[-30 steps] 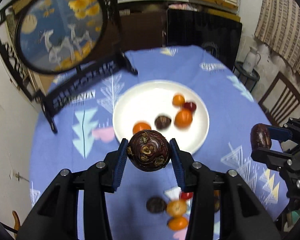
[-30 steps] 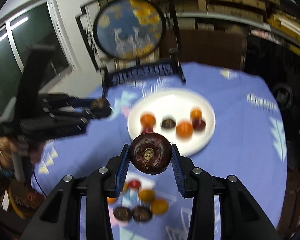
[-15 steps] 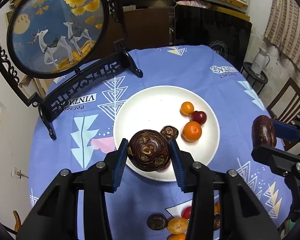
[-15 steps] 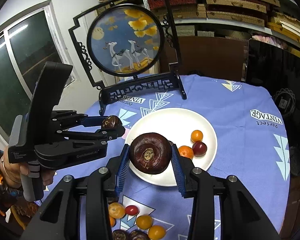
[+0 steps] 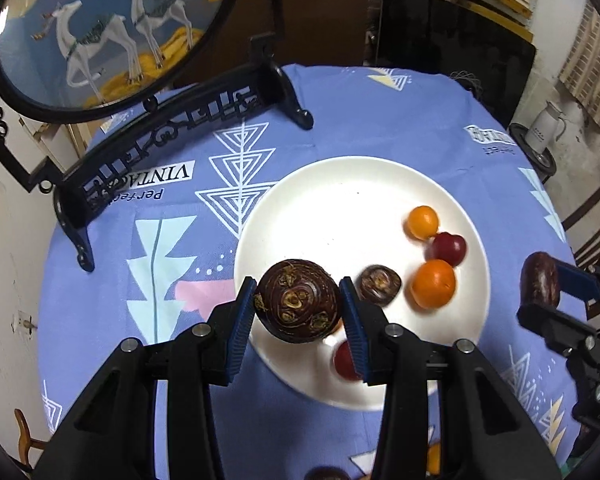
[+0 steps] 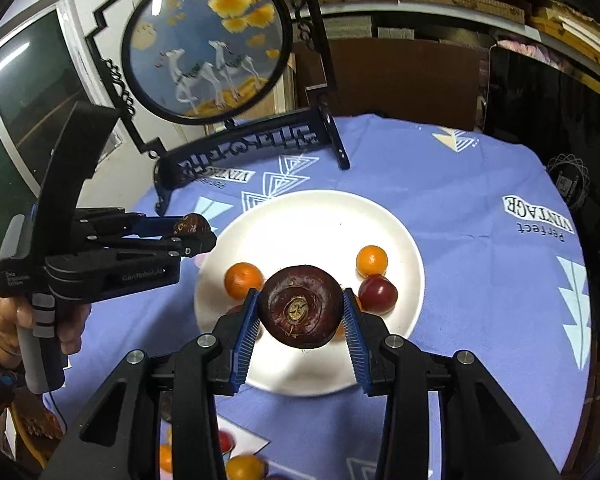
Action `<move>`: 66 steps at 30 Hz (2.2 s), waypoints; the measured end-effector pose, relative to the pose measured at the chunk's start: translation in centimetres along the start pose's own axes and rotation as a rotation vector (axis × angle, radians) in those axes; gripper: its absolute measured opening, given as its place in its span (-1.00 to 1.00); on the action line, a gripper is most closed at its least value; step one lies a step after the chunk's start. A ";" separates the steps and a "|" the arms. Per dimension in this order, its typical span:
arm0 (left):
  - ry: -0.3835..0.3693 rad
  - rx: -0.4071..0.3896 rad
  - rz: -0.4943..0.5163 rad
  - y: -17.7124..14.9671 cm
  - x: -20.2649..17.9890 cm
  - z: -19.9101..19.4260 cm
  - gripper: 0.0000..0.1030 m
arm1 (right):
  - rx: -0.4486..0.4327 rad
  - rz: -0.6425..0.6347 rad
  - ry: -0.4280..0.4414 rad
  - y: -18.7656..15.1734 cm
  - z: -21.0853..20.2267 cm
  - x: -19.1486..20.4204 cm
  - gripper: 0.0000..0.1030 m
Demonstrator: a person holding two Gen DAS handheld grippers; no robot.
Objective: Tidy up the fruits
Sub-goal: 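Lower both dark brown fruits onto the white plate and open both grippers, then grasp a dark brown fruit with the right gripper while the left gripper grasps a tangerine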
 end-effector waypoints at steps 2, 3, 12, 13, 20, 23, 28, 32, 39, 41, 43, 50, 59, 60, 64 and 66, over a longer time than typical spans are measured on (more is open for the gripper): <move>0.004 0.015 -0.009 0.9 0.1 1.0 -0.20 | 0.011 0.000 0.005 0.7 1.3 -0.2 -0.20; 0.003 0.020 -0.013 1.3 0.1 1.4 -0.20 | 0.016 -0.001 0.009 1.0 1.8 -0.3 -0.20; 0.010 0.058 -0.027 3.3 -0.3 4.1 -0.20 | 0.052 -0.006 0.007 2.9 5.6 -0.7 -0.20; 0.013 0.062 -0.028 3.4 -0.3 4.3 -0.20 | 0.053 -0.004 0.006 3.1 5.8 -0.8 -0.20; 0.052 0.096 -0.057 4.2 -0.2 5.8 -0.04 | 0.074 0.005 0.016 4.0 7.2 -1.5 -0.18; 0.073 0.073 -0.092 4.3 0.3 5.4 0.49 | 0.064 0.008 -0.048 4.3 7.2 -1.6 0.34; 0.074 0.041 -0.079 3.6 0.7 3.8 0.49 | 0.032 0.006 -0.040 3.7 5.1 -1.8 0.34; 0.069 0.023 -0.066 1.3 1.2 2.1 0.49 | 0.019 0.010 -0.011 1.5 2.6 -1.4 0.34; 0.075 0.016 -0.014 -5.4 2.2 0.0 0.52 | 0.106 -0.110 0.049 -8.5 0.0 3.3 0.34; 0.064 0.020 -0.005 -7.8 2.6 -0.4 0.53 | 0.152 -0.160 0.059 -11.7 0.0 5.0 0.34; 0.056 0.032 0.000 -10.3 2.9 -0.7 0.53 | 0.208 -0.205 0.077 -15.1 0.2 6.7 0.34; 0.015 0.075 -0.011 -17.1 3.3 -1.1 0.53 | 0.320 -0.260 0.064 -20.7 2.4 10.4 0.34; -0.024 0.141 -0.031 -22.4 3.1 -0.2 0.56 | 0.301 -0.125 0.070 -21.5 4.6 10.4 0.33; -0.028 0.144 -0.030 -22.6 3.1 -0.1 0.56 | 0.299 -0.121 0.075 -21.2 4.7 10.7 0.26; -0.045 0.154 -0.002 -23.4 2.3 0.1 0.56 | 0.306 -0.118 0.053 -20.9 5.4 11.2 -0.20; -0.058 0.152 0.028 -23.6 1.4 0.1 0.56 | 0.306 -0.117 0.072 -21.2 4.6 11.0 -0.20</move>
Point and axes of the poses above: each gripper's, at about its wrist camera, not at the fingertips, and z roughly the way its jaws point, x to its left, y to its top, the point moved 1 cm from there along z, roughly the way its jaws point, and after that the axes turned 13 degrees about x, right-handed, at the moved point
